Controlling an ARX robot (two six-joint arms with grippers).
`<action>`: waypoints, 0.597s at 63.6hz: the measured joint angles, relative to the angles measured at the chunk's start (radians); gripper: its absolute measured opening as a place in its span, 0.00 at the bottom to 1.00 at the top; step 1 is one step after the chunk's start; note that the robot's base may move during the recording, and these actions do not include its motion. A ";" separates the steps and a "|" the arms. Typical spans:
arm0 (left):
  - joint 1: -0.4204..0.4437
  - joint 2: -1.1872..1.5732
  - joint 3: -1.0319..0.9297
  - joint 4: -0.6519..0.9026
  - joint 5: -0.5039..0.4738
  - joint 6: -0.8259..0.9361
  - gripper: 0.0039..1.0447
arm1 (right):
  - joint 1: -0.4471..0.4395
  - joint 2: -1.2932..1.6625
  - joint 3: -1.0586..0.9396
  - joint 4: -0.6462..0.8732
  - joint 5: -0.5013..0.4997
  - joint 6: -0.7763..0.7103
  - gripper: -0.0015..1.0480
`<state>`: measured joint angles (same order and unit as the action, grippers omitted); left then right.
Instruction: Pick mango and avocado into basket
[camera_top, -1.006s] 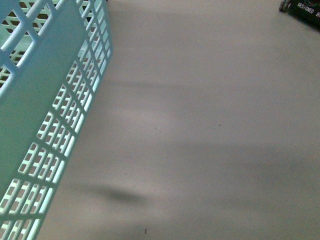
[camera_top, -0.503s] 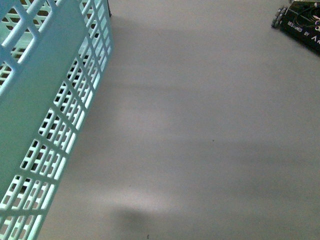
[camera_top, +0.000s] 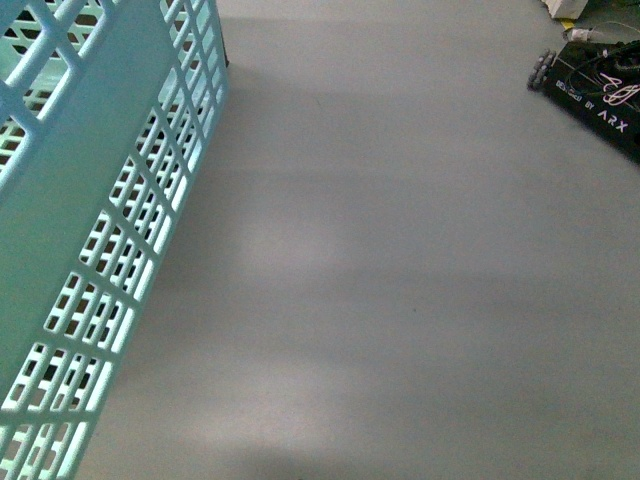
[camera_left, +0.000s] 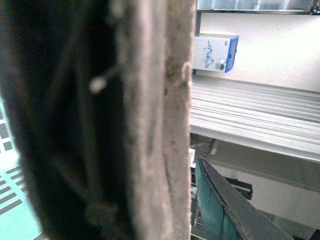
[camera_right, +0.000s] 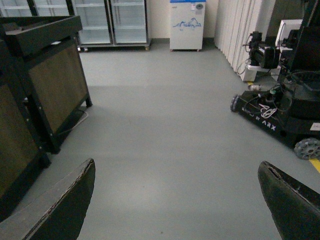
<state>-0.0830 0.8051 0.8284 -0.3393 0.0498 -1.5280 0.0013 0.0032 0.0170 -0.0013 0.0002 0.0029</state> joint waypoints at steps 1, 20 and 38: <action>0.000 0.000 0.000 0.000 0.000 0.000 0.27 | 0.000 0.000 0.000 0.000 0.000 -0.001 0.92; 0.000 0.000 0.000 0.000 0.000 0.000 0.27 | 0.000 0.000 0.000 0.000 0.000 0.000 0.92; 0.000 0.000 0.001 0.000 0.000 0.000 0.27 | 0.000 0.000 0.000 0.000 0.000 0.000 0.92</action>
<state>-0.0830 0.8051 0.8291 -0.3393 0.0494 -1.5276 0.0013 0.0029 0.0170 -0.0013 -0.0002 0.0025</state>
